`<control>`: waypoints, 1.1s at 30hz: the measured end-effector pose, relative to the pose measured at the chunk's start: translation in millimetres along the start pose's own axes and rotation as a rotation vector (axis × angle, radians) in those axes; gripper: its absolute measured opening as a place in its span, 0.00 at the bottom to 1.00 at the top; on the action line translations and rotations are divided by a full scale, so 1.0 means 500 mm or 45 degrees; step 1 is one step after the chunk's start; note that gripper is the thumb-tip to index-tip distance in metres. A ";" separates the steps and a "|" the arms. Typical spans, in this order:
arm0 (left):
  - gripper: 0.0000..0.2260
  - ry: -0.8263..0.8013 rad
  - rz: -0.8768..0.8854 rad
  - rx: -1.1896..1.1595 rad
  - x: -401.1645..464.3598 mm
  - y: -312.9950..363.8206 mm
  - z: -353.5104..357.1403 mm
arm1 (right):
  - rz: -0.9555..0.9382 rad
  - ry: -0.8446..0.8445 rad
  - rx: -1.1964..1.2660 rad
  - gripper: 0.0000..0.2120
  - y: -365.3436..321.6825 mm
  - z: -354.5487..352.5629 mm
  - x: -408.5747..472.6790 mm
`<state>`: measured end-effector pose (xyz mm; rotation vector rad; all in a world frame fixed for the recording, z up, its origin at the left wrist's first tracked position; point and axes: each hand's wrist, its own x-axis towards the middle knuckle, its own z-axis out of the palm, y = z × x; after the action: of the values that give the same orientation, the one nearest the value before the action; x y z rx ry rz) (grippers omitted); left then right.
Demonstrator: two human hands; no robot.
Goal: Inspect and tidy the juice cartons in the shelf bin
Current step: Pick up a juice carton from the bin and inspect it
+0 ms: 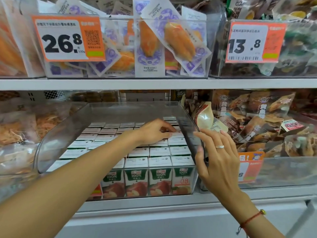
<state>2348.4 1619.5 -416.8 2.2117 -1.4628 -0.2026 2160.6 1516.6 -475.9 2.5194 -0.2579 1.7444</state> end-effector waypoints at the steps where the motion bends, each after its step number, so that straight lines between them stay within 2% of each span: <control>1: 0.14 -0.006 0.007 -0.008 0.000 -0.005 0.000 | -0.002 0.001 -0.003 0.15 0.000 0.001 0.000; 7: 0.14 -0.024 0.025 -0.005 0.006 -0.017 -0.002 | -0.004 0.011 -0.033 0.15 -0.002 0.002 0.000; 11: 0.13 0.045 -0.073 -0.082 0.023 -0.019 -0.015 | 0.002 -0.014 -0.046 0.17 -0.007 -0.005 0.003; 18: 0.13 -0.154 0.020 0.427 0.072 -0.004 -0.043 | 0.008 -0.019 -0.093 0.18 -0.008 -0.002 0.004; 24: 0.16 -0.263 -0.011 0.642 0.102 0.007 -0.062 | 0.018 -0.018 -0.098 0.19 -0.008 0.002 0.002; 29: 0.19 -0.299 -0.069 0.633 0.107 -0.007 -0.053 | 0.017 -0.034 -0.104 0.19 -0.008 0.003 0.002; 33: 0.19 -0.163 -0.008 0.605 0.091 -0.021 -0.048 | 0.006 -0.027 -0.102 0.19 -0.008 0.003 0.002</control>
<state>2385.2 1589.5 -394.8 2.6155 -1.7134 0.0056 2163.0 1520.4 -475.5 2.4842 -0.3280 1.6747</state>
